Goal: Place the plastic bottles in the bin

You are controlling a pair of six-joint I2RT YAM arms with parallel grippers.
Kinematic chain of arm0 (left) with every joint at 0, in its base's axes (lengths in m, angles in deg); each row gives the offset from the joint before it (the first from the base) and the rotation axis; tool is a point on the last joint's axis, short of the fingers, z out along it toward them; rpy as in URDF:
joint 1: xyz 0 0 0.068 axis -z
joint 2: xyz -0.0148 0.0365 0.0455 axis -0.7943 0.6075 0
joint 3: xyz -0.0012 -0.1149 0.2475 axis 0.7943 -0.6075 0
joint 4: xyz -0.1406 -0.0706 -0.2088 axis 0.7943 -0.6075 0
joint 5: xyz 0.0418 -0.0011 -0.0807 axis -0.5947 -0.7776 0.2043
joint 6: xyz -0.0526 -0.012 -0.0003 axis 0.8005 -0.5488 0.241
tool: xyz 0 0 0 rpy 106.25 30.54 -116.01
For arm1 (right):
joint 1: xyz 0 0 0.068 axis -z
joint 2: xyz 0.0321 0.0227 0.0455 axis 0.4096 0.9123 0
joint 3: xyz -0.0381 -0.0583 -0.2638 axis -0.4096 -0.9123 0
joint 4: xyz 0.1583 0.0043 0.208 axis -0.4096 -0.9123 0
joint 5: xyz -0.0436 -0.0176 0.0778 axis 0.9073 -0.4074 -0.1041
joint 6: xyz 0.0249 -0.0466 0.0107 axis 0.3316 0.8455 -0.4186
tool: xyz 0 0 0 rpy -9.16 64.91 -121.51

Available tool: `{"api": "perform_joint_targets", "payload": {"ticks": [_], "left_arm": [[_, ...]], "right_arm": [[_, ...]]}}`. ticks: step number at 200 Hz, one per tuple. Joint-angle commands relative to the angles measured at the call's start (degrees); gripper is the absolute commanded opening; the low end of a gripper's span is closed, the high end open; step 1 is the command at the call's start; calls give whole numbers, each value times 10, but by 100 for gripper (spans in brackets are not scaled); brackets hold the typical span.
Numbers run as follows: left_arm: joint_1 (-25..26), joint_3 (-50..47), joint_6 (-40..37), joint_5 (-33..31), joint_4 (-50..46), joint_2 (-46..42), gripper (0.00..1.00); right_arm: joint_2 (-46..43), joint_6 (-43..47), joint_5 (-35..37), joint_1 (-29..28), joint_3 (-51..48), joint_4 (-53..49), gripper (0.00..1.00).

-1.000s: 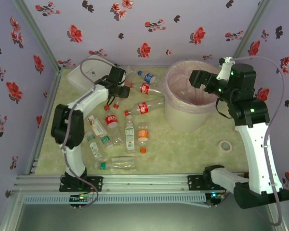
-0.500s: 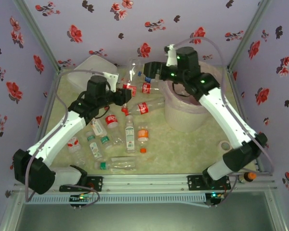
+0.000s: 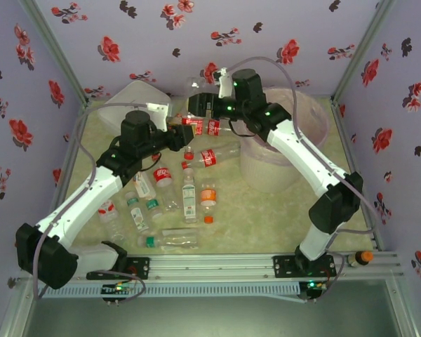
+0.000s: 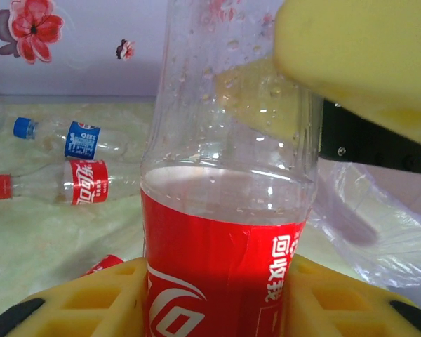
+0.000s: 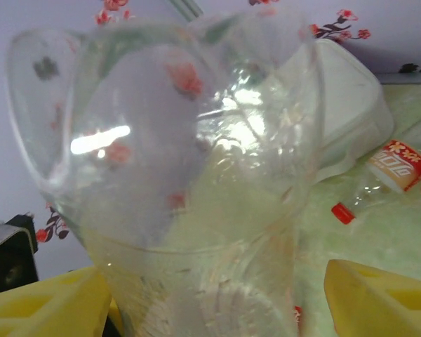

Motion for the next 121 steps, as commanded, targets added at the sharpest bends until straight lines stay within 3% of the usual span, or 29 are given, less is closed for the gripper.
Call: {"api": "perform_joint_targets", "payload": {"ticks": [1,27,58,96,121], "left_arm": [[3,10,13,14,33,1,42],[2,13,16,12,35,4,42],[1,13,15,9,30,4,47],[-6,3,26,-17,4,-17,79],[-19,-20,41,-51,-25,-45,88]], "right_arm": [[15,-11,-28,-4,-8,31,77],[17,-12,-31,-4,-6,31,62],[5,16,-12,-4,5,8,50],[-8,80,34,-2,69,-64,41],[-20,133,104,10,138,-150,37]]}}
